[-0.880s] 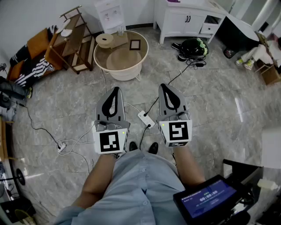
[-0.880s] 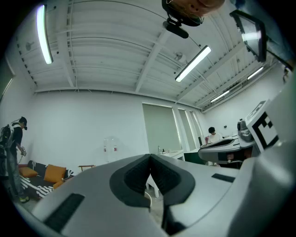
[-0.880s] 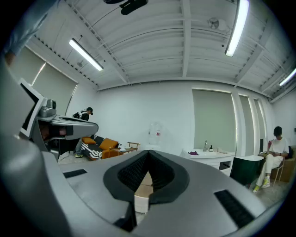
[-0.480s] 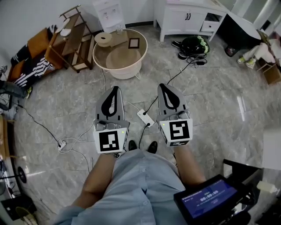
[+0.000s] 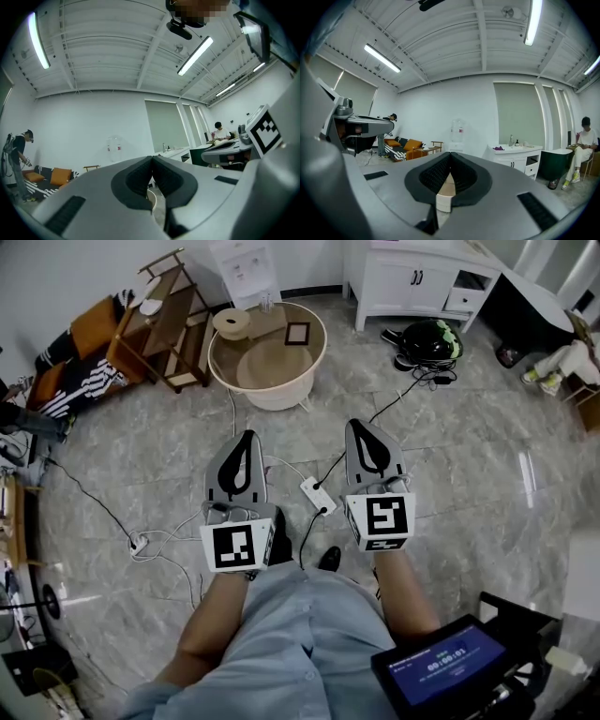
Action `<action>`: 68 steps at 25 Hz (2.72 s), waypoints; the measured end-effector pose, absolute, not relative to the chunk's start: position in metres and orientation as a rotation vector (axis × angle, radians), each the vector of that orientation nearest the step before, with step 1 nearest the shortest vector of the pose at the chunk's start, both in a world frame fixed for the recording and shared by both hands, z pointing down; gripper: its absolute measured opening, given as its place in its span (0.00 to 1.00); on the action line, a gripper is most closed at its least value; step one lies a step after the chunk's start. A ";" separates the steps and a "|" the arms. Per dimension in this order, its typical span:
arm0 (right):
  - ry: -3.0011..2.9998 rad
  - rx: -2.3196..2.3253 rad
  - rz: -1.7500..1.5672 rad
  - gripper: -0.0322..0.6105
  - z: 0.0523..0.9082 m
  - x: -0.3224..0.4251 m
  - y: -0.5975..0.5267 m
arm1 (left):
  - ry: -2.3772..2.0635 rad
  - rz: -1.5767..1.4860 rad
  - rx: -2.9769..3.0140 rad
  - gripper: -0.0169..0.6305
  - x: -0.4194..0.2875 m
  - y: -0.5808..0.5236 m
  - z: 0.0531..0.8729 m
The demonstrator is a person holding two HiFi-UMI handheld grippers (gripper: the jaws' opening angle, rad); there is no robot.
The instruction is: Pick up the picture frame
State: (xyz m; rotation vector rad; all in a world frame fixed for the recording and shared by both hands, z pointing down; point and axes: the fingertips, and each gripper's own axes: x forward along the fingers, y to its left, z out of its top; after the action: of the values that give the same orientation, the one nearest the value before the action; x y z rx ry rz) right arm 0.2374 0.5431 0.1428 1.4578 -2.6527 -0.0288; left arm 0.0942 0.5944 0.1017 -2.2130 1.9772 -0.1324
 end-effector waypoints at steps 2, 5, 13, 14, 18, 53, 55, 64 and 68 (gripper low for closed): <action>-2.655 1.441 -0.027 0.07 0.147 0.231 0.534 | 1.988 -0.142 -2.210 0.04 0.088 0.587 0.108; -2.647 1.408 -0.027 0.07 0.157 0.213 0.516 | 2.024 -0.117 -2.225 0.04 0.073 0.568 0.119; -2.577 1.428 -0.029 0.07 0.177 0.149 0.421 | 2.021 -0.040 -2.285 0.04 0.004 0.461 0.137; -2.570 1.438 -0.024 0.07 0.178 0.140 0.407 | 2.014 -0.038 -2.295 0.04 -0.006 0.445 0.138; -2.562 1.465 -0.021 0.07 0.175 0.095 0.355 | 1.967 -0.075 -2.322 0.04 -0.051 0.387 0.142; -2.427 1.624 0.099 0.07 0.215 0.070 0.072 | 1.851 -0.203 -2.417 0.04 -0.095 0.091 0.172; -2.430 1.621 0.130 0.07 0.219 0.079 0.037 | 1.854 -0.229 -2.417 0.04 -0.085 0.058 0.174; -2.468 1.603 0.083 0.07 0.201 0.118 -0.081 | 1.957 -0.246 -2.326 0.04 -0.069 -0.036 0.154; -2.486 1.603 0.078 0.07 0.193 0.117 -0.104 | 1.980 -0.270 -2.299 0.04 -0.074 -0.052 0.150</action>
State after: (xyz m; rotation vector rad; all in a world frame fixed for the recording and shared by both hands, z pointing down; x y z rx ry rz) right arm 0.1172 -0.1044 0.1930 1.6025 -2.4858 0.0780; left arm -0.0742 -0.0522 0.1497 -2.2992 1.9796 -0.2696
